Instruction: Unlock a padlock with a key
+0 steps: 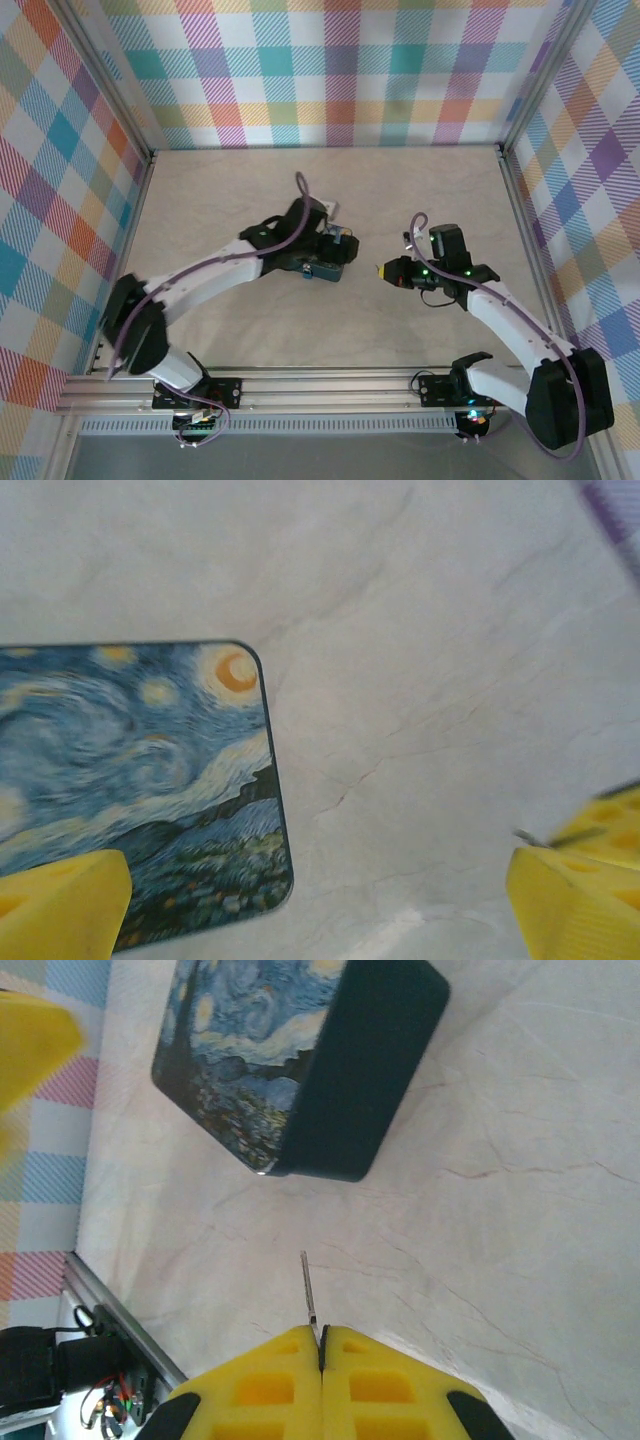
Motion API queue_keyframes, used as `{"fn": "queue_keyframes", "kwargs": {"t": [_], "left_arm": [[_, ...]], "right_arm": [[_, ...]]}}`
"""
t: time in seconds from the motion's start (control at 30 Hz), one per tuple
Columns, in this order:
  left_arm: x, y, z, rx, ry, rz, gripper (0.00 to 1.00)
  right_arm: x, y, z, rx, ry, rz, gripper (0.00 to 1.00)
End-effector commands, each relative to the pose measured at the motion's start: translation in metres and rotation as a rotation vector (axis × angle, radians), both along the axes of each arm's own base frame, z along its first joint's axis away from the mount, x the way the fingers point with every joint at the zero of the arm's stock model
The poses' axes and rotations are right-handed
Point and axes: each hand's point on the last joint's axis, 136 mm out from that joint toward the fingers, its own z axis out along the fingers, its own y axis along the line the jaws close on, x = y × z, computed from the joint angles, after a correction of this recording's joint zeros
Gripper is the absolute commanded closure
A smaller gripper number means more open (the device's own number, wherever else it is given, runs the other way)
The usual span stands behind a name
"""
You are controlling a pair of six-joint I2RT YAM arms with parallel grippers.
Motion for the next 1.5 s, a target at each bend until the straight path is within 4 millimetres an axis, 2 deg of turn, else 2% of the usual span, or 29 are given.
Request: {"fn": "queue_keyframes", "kwargs": {"t": [0.0,0.2,0.37,0.5,0.63,0.83,1.13,1.33,1.47], "left_arm": [[-0.011,0.028,0.012,-0.049,-0.021,0.015,0.04],[-0.026,0.064,-0.023,-0.190,0.062,0.074,0.04],[-0.026,0.090,-0.045,-0.320,0.090,0.132,0.05],[-0.027,0.090,-0.058,-0.350,0.092,0.117,0.06],[-0.023,0.085,-0.070,-0.362,0.081,0.093,0.07],[-0.019,0.075,-0.091,-0.345,0.073,0.024,0.22],[-0.022,0.064,-0.109,-0.317,0.083,-0.011,0.25],[-0.021,0.057,-0.130,-0.290,0.111,-0.006,0.30],[-0.018,0.055,-0.137,-0.266,0.093,-0.005,0.32]], "right_arm": [[0.008,0.018,0.012,0.085,-0.029,0.057,1.00],[0.025,0.056,0.018,0.141,-0.050,0.133,1.00],[0.050,0.097,0.026,0.218,-0.061,0.178,1.00],[0.071,0.121,0.018,0.212,-0.051,0.196,1.00],[0.092,0.134,0.002,0.203,-0.029,0.188,1.00],[0.106,0.141,-0.020,0.178,0.010,0.180,1.00],[0.097,0.130,-0.052,0.113,0.078,0.144,1.00],[0.088,0.130,-0.061,0.104,0.098,0.150,1.00],[0.086,0.130,-0.061,0.103,0.099,0.155,1.00]]}}
